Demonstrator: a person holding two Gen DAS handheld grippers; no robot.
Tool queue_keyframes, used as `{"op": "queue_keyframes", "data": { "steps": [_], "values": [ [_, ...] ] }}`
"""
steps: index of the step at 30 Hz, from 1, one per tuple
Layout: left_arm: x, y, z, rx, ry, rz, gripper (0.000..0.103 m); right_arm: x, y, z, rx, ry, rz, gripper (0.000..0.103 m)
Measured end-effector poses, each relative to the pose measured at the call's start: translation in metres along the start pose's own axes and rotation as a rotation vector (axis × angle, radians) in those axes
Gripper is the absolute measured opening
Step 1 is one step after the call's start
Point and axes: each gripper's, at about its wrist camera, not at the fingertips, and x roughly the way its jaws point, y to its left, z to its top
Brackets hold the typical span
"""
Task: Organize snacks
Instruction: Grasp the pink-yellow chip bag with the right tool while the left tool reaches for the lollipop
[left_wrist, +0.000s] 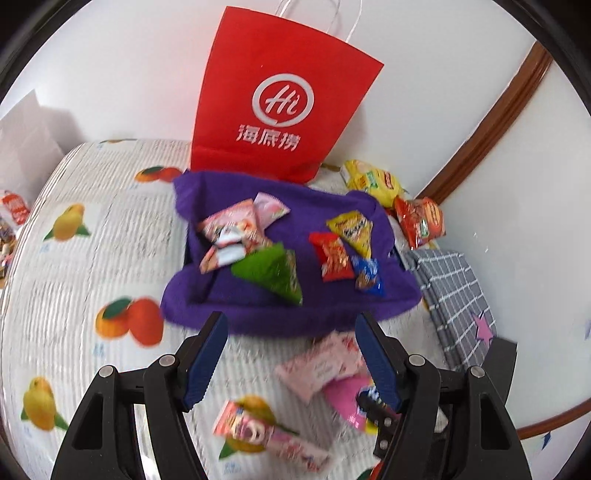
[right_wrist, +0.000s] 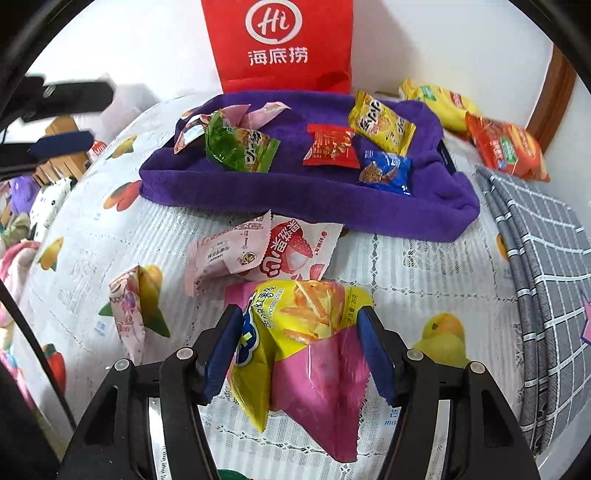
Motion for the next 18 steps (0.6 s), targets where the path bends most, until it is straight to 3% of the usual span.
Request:
{"op": "queue_keyframes", "data": {
  "steps": [4,7,13,18],
  "values": [
    [-0.002,0.001,-0.025,-0.001,0.025,0.033,0.07,0.0,0.006,-0.008,-0.046,-0.021,-0.03,0.068],
    [0.003,0.005,-0.046,-0.02,0.056,0.035,0.069,-0.008,0.005,-0.015,-0.055,-0.054,-0.046,0.056],
    [0.014,0.009,-0.073,-0.08,0.101,0.012,0.068,-0.025,-0.02,-0.028,0.019,-0.079,-0.064,0.052],
    [0.028,0.001,-0.084,-0.099,0.113,0.039,0.068,-0.035,-0.042,-0.041,0.059,-0.088,-0.068,0.052]
  ]
}}
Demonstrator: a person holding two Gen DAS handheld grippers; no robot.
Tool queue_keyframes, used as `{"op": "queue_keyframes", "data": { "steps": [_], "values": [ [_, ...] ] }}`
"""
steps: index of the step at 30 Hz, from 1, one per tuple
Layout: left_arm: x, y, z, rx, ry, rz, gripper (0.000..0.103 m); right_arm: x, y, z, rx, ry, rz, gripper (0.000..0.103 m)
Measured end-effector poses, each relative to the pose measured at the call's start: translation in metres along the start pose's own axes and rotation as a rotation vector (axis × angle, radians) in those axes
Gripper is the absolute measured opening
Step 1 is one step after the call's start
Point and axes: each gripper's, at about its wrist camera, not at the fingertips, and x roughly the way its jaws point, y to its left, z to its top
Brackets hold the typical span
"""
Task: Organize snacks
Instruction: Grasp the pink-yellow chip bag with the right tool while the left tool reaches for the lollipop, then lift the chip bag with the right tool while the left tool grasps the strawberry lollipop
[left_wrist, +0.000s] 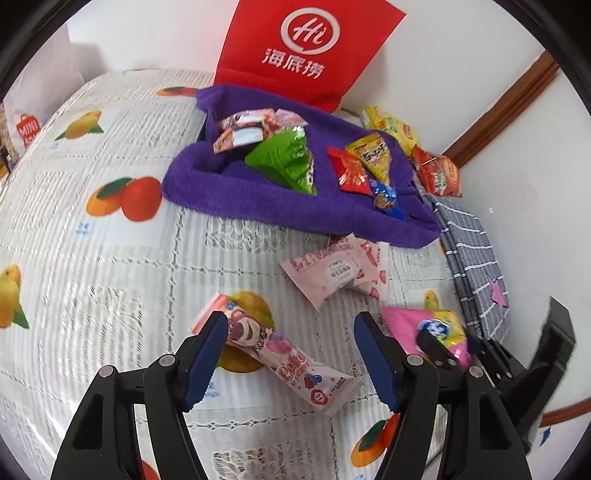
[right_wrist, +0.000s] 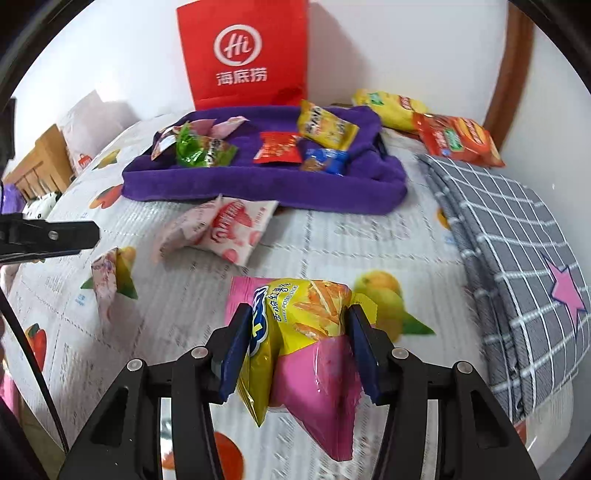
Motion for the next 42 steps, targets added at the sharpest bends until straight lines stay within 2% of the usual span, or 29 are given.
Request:
{"op": "queue_keyframes", "data": {
  "steps": [4,9,12,14,15,18,23,26,30,35,38,39,42],
  "values": [
    [0.02,-0.005,-0.006,-0.017,0.032,0.024,0.068,-0.007,-0.017,-0.009,0.03,0.001,0.004,0.052],
    [0.034,-0.015,-0.009,0.014,0.012,0.102,0.067,-0.012,-0.029,-0.016,0.047,0.0,0.0,0.052],
    [0.038,-0.021,-0.008,0.037,-0.003,0.155,0.061,-0.013,-0.032,-0.017,0.052,0.002,0.004,0.052],
    [0.04,-0.023,-0.007,0.044,-0.009,0.172,0.054,-0.013,-0.033,-0.016,0.059,-0.001,0.006,0.052],
    [0.041,-0.024,-0.006,0.051,-0.011,0.18,0.046,-0.014,-0.033,-0.016,0.061,-0.002,0.007,0.052],
    [0.039,-0.024,-0.006,0.06,-0.005,0.175,0.041,-0.015,-0.033,-0.014,0.067,-0.006,0.015,0.052],
    [0.024,-0.016,-0.01,0.054,0.007,0.185,0.041,-0.014,-0.036,-0.011,0.073,-0.008,0.023,0.051],
    [0.02,-0.008,-0.014,0.015,0.031,0.139,0.056,-0.012,-0.035,-0.008,0.081,-0.008,0.033,0.051],
    [0.029,-0.004,-0.02,-0.018,0.069,0.09,0.056,-0.011,-0.032,-0.006,0.078,-0.01,0.046,0.051],
    [0.043,-0.018,-0.021,0.024,0.049,0.106,0.054,-0.015,-0.031,-0.004,0.074,-0.016,0.052,0.051],
    [0.048,-0.028,-0.02,0.069,0.031,0.15,0.039,-0.019,-0.033,-0.002,0.085,-0.027,0.048,0.05],
    [0.049,-0.029,-0.02,0.073,0.032,0.155,0.028,-0.022,-0.034,-0.001,0.089,-0.033,0.048,0.05],
    [0.048,-0.025,-0.017,0.055,0.044,0.115,0.019,-0.027,-0.037,0.003,0.097,-0.047,0.053,0.05]
  ]
}}
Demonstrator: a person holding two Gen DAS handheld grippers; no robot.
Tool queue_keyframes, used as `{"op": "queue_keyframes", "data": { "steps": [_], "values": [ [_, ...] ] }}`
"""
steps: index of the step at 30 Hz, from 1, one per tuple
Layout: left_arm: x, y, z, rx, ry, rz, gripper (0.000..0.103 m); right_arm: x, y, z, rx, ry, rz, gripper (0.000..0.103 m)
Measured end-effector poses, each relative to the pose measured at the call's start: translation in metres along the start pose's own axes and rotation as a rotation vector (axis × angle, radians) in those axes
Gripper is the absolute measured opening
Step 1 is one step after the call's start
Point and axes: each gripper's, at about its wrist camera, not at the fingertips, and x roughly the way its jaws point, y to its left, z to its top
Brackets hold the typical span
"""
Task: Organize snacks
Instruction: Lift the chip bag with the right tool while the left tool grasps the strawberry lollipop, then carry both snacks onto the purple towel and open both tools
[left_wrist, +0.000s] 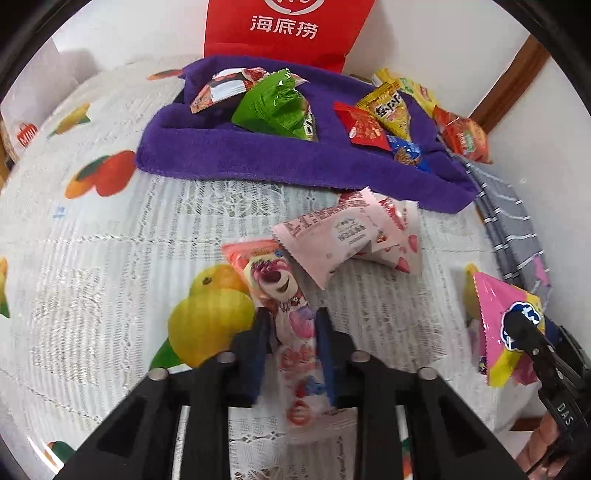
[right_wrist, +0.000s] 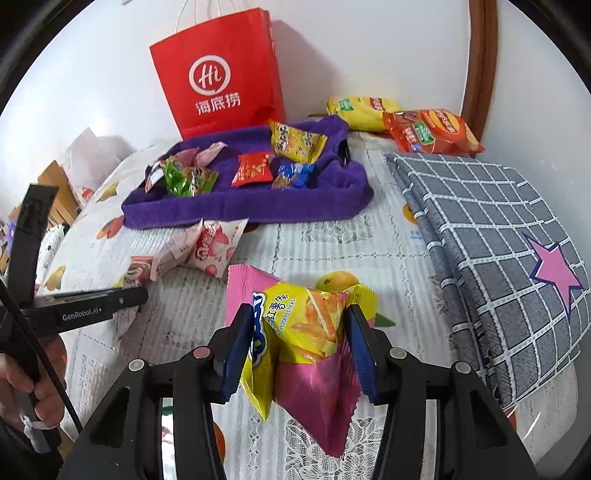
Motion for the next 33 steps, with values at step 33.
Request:
{"op": "queue_keyframes", "data": {
  "steps": [33],
  "values": [
    [-0.097,0.009,0.111,0.086,-0.307,0.046,0.019,-0.008,0.023,0.134,0.056,-0.164,0.002,0.05]
  ]
}}
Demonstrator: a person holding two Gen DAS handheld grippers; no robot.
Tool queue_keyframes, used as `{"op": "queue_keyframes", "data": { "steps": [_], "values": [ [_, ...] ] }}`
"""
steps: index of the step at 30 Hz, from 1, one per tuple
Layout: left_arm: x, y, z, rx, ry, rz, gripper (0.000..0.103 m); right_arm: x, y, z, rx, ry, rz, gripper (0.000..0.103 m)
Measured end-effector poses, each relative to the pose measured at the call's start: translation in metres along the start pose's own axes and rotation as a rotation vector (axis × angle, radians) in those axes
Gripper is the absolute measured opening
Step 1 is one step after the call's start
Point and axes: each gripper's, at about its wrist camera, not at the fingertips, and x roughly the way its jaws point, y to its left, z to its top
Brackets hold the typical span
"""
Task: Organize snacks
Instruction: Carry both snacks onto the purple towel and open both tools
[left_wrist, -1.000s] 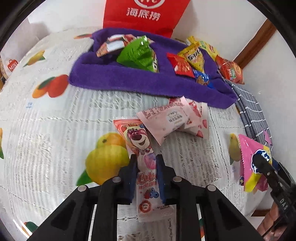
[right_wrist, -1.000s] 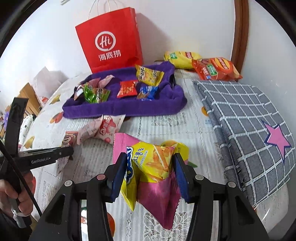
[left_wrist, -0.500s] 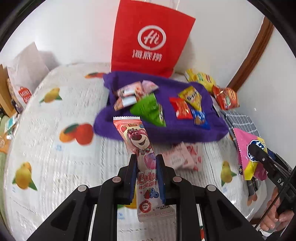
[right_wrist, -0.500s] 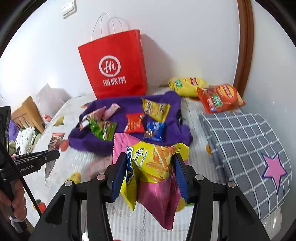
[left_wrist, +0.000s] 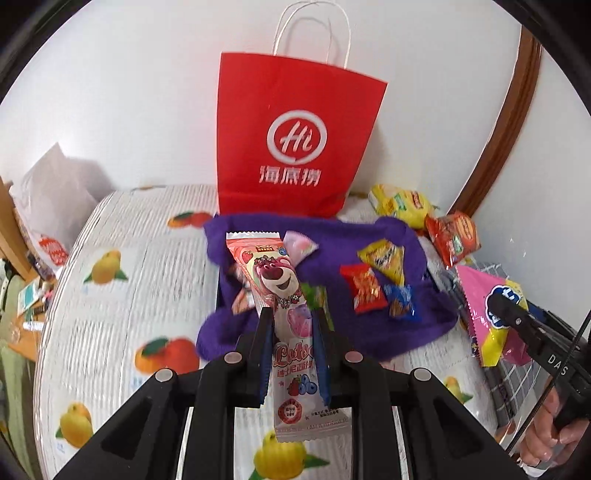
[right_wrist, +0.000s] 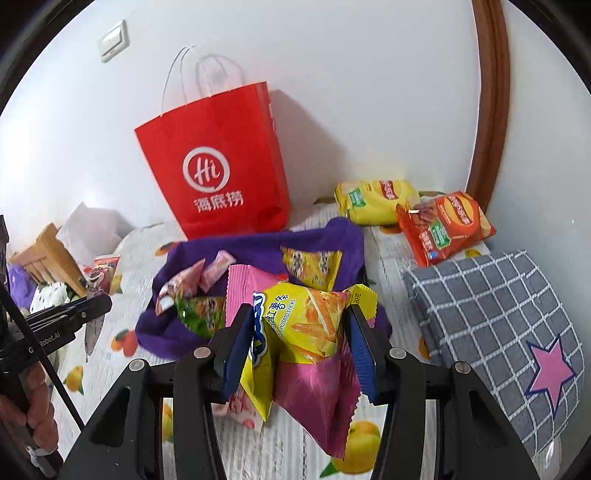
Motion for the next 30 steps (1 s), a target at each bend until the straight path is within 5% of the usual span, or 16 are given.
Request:
{"op": "queue_keyframes", "data": {
  "steps": [11,30],
  "values": [
    [0.019,-0.012,0.052,0.018,-0.036,-0.011,0.019,0.034,0.003,0.039,-0.025,-0.009,0.005,0.05],
    [0.087,0.017,0.071,-0.091,0.041,-0.032,0.019,0.126,0.029,0.036,-0.066,0.092,0.18,0.05]
  ]
}}
